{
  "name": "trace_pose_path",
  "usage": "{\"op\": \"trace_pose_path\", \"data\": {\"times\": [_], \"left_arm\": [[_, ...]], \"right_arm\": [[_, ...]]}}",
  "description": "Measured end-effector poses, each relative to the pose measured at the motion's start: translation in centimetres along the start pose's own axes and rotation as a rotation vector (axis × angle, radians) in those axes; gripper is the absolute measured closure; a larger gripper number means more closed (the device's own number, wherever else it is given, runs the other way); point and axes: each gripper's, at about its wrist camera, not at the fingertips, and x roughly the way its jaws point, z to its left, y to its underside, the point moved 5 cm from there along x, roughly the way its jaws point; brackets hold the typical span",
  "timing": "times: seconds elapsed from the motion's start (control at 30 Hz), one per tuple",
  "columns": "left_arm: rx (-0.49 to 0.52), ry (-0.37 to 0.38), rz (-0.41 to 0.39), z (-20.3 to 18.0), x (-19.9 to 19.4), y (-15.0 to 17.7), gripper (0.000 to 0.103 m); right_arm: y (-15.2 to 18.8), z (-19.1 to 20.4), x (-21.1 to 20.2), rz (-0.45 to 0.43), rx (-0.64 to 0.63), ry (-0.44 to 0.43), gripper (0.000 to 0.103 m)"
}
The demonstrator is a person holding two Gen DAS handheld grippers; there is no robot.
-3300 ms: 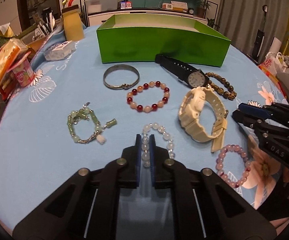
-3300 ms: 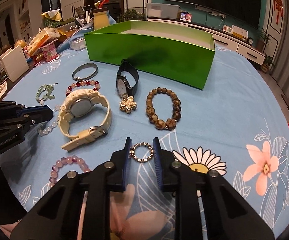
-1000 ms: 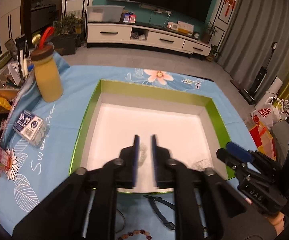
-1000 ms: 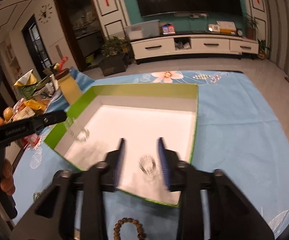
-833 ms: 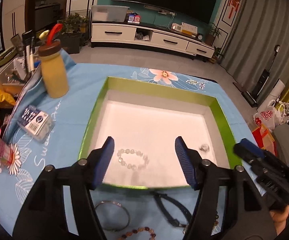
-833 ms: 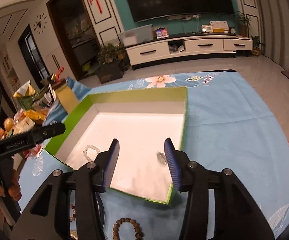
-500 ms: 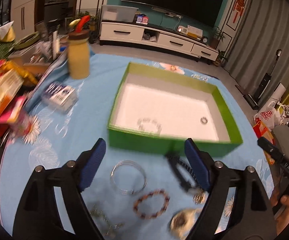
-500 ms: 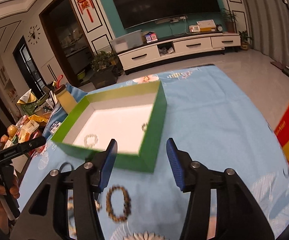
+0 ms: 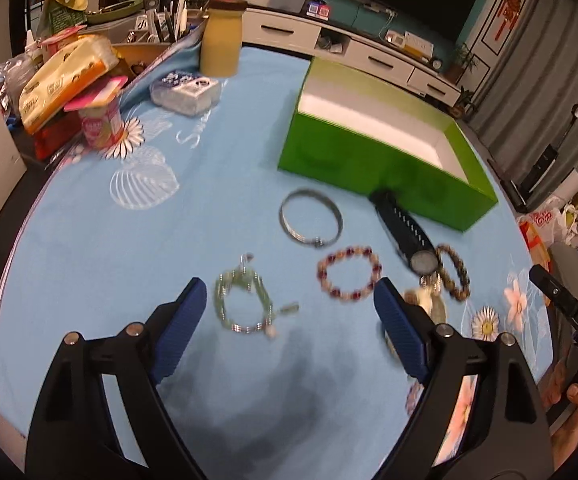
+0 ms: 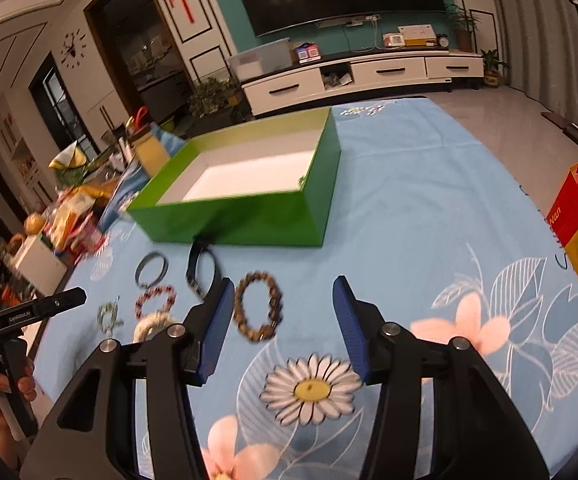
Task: Organize jewelry
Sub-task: 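Withdraw both open tools from the box back toward the jewelry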
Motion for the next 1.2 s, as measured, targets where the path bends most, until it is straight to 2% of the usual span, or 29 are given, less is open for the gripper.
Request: {"op": "trace_pose_path", "data": {"times": [0.37, 0.63, 0.9, 1.2], "left_arm": [[0.076, 0.017, 0.015, -2.6, -0.6, 2.0, 0.015], [0.089, 0.026, 0.019, -3.5, -0.7, 2.9, 0.015], [0.142, 0.049, 0.019, -4.6, -0.9, 4.1, 0.015], [0.168, 0.094, 0.045, -5.7, 0.2, 5.5, 0.015]], "right_arm": [[1.4, 1.5, -0.7, 0.021, -0.02, -0.02, 0.051], [2.4, 1.3, -1.1, 0.035, -0.023, -0.029, 0.051], [4.3, 2.2, 0.0, 0.091, -0.041, -0.062, 0.051], [8.0, 4.4, 1.1, 0.174, -0.114, -0.134, 0.051]]}}
